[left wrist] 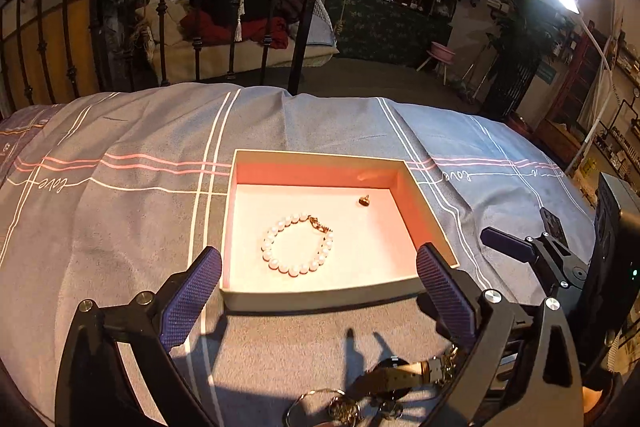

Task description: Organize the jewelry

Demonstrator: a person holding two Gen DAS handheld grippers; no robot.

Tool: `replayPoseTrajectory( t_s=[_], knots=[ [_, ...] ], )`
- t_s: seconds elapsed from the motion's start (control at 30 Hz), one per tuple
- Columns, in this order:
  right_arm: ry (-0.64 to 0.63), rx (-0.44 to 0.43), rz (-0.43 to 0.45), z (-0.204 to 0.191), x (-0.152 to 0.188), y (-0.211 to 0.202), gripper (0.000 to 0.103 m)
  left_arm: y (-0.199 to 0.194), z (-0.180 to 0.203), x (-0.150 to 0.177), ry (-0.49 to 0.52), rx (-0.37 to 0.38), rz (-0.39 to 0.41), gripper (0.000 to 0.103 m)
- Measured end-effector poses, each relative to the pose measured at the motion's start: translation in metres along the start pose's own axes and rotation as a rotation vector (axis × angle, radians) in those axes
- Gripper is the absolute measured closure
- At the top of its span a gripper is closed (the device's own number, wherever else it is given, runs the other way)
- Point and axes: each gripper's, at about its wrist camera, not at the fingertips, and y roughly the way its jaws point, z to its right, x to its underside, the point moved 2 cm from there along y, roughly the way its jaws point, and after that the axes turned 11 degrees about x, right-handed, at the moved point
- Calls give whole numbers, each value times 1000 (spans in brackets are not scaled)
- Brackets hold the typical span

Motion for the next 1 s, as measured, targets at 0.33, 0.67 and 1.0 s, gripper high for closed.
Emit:
replayPoseTrajectory(
  t_s=[0.33, 0.67, 1.0],
  knots=[
    [121, -7, -77, 34, 76, -30, 16, -16, -1, 86, 63, -18, -120, 7],
    [105, 7, -138, 35, 96, -25, 35, 18, 7, 104, 153, -61, -224, 10],
    [61, 24, -141, 26, 97, -23, 29, 16, 11, 105, 198, -50, -196, 38]
  ],
)
